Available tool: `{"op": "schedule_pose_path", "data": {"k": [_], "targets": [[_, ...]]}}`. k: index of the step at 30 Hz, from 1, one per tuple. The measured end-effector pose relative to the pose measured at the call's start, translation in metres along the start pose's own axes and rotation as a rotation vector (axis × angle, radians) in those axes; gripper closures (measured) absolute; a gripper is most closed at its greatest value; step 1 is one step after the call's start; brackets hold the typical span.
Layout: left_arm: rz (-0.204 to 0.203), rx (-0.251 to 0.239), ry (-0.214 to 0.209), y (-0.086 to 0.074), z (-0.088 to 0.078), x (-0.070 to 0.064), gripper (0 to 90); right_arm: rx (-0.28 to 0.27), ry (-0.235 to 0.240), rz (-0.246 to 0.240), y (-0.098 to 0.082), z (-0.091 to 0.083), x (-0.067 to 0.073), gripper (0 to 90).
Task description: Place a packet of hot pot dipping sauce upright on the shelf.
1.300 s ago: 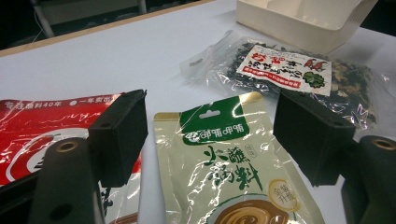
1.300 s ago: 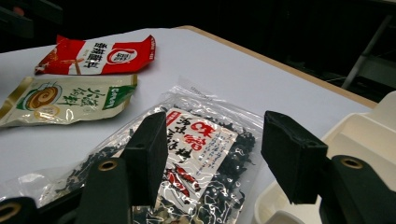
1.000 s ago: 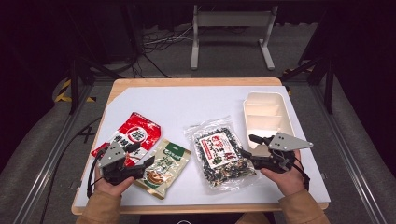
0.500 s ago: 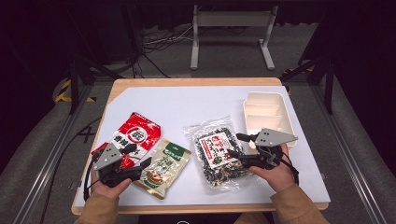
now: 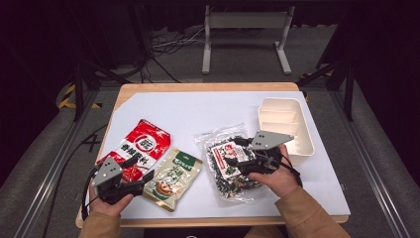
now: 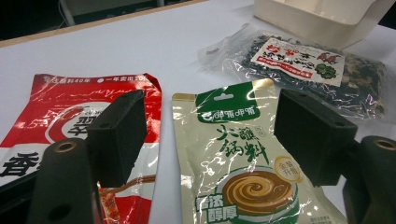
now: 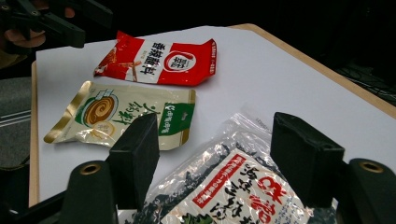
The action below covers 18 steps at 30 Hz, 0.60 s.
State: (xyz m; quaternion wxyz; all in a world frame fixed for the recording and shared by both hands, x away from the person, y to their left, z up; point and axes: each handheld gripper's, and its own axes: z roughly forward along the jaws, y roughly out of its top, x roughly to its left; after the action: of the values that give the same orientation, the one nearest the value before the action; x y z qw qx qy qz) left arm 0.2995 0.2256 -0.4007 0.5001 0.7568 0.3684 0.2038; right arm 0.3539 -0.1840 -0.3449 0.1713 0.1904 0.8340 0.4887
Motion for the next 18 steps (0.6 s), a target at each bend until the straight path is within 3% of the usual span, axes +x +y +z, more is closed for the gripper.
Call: {"op": "schedule_pose_path", "data": {"k": [14,18], "targets": [[0.003,0.006,-0.004,0.001,0.003,0.003,26.1,0.013,0.029,-0.017,0.02,0.023,0.007,29.5],[-0.009,0.014,0.002,0.001,0.005,0.003,26.4,0.045,0.048,-0.003,0.024,0.031,0.008,29.5]]}}
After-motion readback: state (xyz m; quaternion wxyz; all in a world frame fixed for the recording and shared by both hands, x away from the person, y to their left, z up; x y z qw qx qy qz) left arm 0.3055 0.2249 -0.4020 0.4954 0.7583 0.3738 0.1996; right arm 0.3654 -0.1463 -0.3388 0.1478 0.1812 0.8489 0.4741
